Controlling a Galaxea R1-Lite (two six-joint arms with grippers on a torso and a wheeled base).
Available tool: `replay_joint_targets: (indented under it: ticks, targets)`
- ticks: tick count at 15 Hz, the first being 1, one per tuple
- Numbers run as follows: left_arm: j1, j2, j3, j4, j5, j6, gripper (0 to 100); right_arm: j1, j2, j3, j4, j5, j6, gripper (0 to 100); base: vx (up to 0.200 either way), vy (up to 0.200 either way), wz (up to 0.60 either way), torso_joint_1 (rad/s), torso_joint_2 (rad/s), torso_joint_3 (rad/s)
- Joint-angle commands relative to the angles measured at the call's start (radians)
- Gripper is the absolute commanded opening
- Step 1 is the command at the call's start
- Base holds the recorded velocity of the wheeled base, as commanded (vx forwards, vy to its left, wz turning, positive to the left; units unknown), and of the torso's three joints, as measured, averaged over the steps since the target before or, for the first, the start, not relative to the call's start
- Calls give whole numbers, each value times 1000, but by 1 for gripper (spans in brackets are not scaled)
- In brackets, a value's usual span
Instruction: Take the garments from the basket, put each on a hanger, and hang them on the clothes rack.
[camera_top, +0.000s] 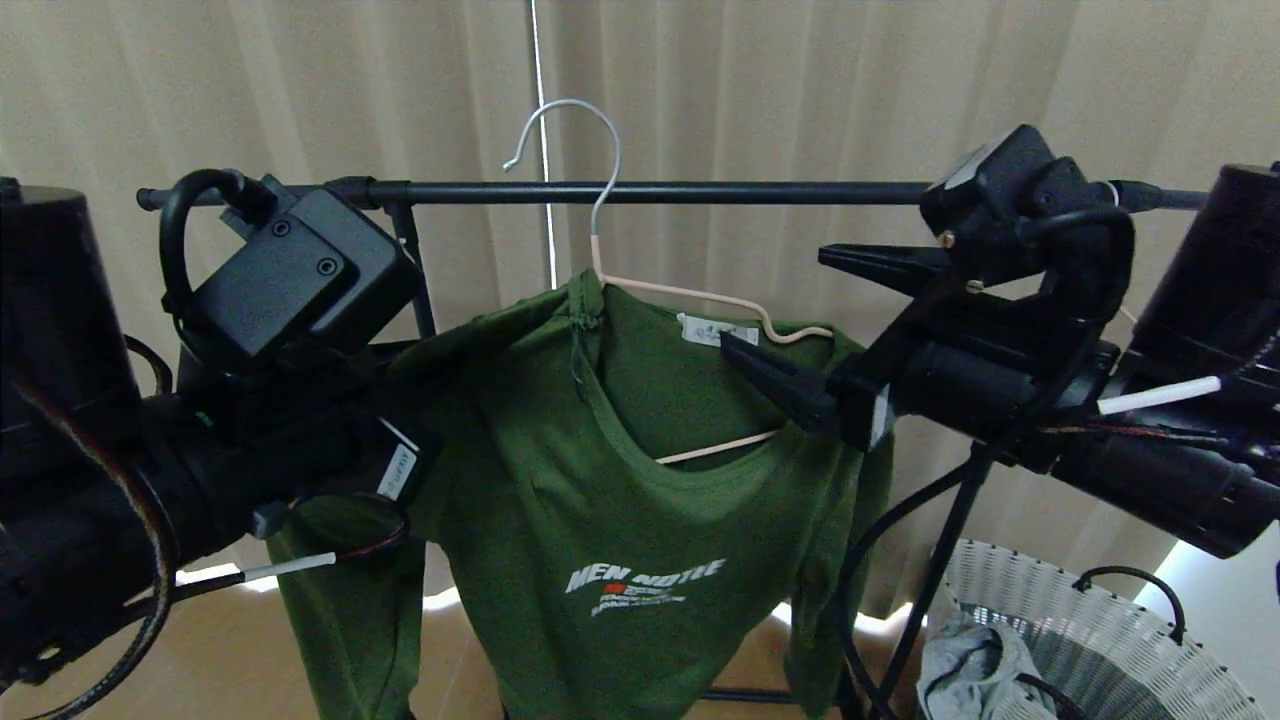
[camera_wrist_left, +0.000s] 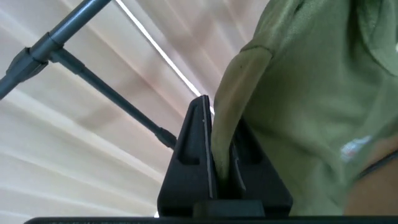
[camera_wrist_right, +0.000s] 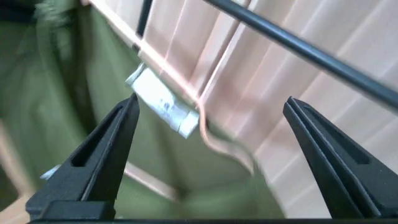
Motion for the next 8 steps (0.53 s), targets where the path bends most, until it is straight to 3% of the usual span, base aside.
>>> replay_joint_targets:
  ticks: [1,8]
  targets:
    - [-9,-10,7,1,0,0,0,-13,76,-67,11,-19,-17,100,0,0,0,0,0,0]
    - [-31,-30,31,0,-56,4,0,-61,123,-105,17,-23,-34,100,0,0,0,0,0,0]
